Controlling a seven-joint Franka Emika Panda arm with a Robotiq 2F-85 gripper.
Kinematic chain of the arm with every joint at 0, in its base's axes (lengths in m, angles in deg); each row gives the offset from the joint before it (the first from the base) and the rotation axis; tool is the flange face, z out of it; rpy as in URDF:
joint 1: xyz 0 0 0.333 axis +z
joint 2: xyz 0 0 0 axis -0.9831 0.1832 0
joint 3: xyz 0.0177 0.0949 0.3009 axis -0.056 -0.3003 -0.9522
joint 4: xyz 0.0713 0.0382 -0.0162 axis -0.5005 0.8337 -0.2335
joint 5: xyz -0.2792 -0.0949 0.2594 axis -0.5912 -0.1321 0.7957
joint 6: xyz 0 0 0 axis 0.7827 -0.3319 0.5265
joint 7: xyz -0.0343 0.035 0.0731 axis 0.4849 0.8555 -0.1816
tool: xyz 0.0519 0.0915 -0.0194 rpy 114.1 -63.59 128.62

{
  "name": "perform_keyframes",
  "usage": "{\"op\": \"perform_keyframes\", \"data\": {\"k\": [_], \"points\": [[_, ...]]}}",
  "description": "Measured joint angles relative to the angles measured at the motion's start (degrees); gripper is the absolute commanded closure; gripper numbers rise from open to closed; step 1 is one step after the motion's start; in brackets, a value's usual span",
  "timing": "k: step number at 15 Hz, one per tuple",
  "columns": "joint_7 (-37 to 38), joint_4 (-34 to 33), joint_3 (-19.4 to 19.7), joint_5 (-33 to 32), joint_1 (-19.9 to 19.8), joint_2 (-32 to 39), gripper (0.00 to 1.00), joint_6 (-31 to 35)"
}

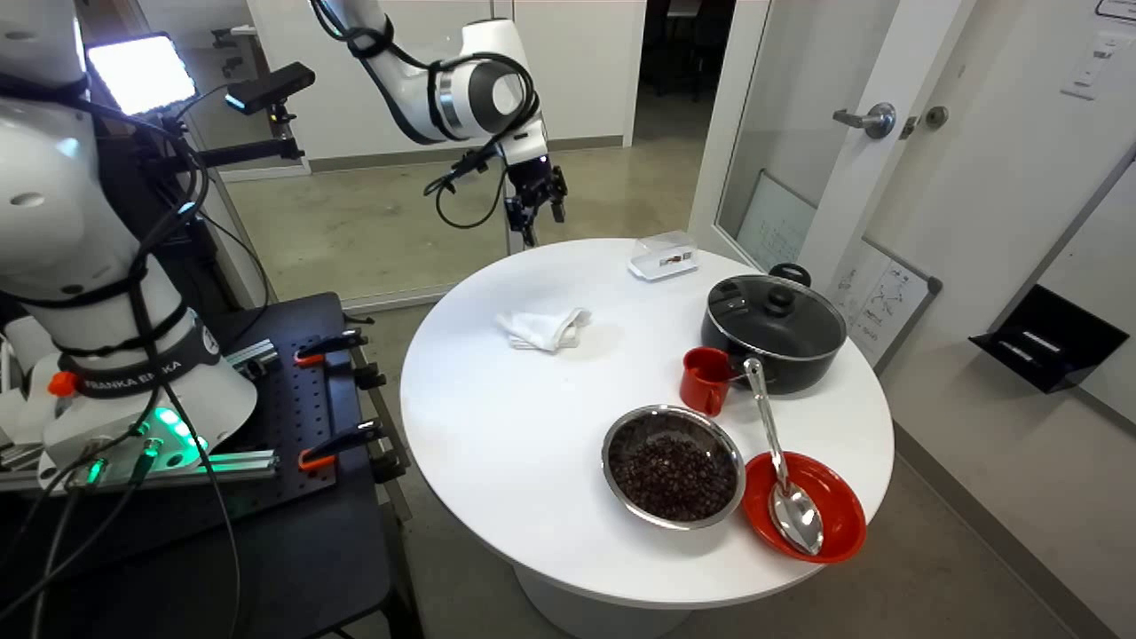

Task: Use the towel to wipe the table.

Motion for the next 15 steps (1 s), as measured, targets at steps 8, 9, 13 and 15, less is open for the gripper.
{"op": "perform_keyframes", "data": {"k": [8,9,13,15], "points": [[6.39,-3.75,3.16,12.25,2.75,10.64,0.00,6.24],[3.29,-3.71,1.19,16.17,1.32,11.25,0.00,6.70],[-6.34,-3.71,-0.59,24.16,-0.40,12.39,0.00,5.90],[-10.81,-3.71,-0.51,25.52,-0.49,12.44,0.00,4.51]]}}
